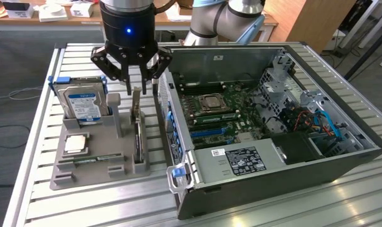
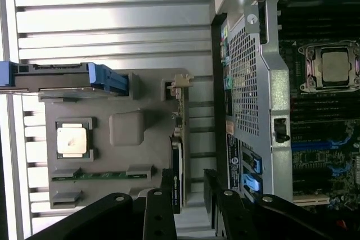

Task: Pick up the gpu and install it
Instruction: 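Pick up the gpu and move the gpu toward the slot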

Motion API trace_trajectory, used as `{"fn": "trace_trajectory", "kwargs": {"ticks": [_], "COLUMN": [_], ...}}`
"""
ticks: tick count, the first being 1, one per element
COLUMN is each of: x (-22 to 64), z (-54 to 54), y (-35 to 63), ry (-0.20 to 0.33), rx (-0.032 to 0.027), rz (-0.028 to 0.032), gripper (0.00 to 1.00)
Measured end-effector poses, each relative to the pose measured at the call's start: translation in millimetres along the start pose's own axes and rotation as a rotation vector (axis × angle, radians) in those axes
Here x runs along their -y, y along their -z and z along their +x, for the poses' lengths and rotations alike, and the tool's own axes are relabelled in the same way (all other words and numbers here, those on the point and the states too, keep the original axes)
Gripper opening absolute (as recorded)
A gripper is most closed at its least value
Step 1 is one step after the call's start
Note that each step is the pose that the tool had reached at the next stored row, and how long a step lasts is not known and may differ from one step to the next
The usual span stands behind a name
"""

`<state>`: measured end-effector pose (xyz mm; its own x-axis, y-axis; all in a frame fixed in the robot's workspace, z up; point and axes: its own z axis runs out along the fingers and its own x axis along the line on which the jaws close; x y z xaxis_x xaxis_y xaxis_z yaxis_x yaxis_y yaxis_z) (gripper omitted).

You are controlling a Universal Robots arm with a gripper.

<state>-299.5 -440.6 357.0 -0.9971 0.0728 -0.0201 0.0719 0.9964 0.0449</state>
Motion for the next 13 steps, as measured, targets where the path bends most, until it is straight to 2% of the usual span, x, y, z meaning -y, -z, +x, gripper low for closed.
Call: {"fn": "trace_trajectory", "kwargs": {"ticks": [13], "x": [0.9], "z": [0.4], "y": [-21.0], "ry": [0.001], "rx": [-0.0001], "rz": [0.0000], "gripper": [0.36]}}
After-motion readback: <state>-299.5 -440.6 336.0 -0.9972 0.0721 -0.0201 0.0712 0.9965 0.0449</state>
